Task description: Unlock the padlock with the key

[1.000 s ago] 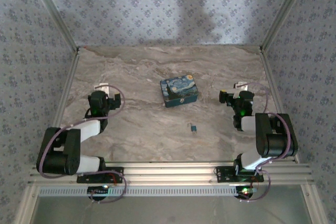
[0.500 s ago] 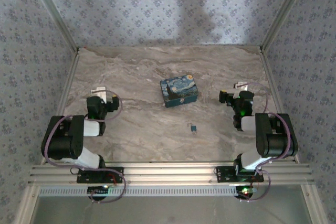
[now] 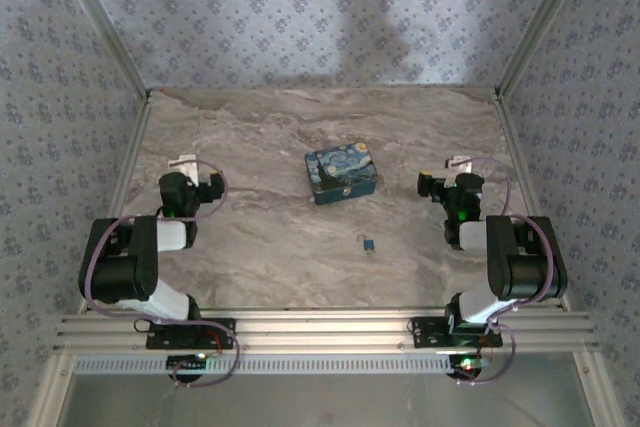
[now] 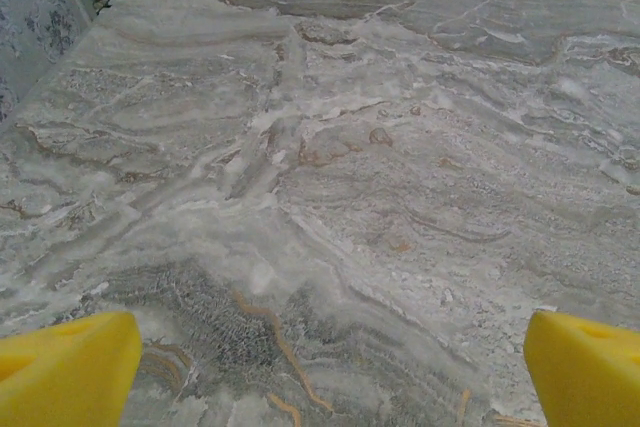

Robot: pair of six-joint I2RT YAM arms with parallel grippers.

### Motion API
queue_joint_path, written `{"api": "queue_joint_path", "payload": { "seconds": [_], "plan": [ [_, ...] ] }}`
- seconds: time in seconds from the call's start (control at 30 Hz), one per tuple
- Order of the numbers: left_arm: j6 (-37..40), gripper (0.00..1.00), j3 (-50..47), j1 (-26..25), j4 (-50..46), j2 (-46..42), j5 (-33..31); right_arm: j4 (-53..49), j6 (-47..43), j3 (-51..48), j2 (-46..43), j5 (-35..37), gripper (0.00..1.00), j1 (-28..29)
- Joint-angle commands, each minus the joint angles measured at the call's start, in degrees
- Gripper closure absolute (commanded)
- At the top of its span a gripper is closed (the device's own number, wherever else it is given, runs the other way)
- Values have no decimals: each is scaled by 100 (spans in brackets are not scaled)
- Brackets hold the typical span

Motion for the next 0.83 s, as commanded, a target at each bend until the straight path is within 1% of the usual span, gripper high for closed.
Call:
{"api": "queue_joint_path", "payload": {
  "seconds": [0.0,0.8],
  "plan": [
    [-47,2,68,-14,-47,35,66,-62,-118,47,-3,121,0,48],
    [-30,2,68,-52,-48,34,15,-70,-122,53,-3,120,0,55]
  ]
}}
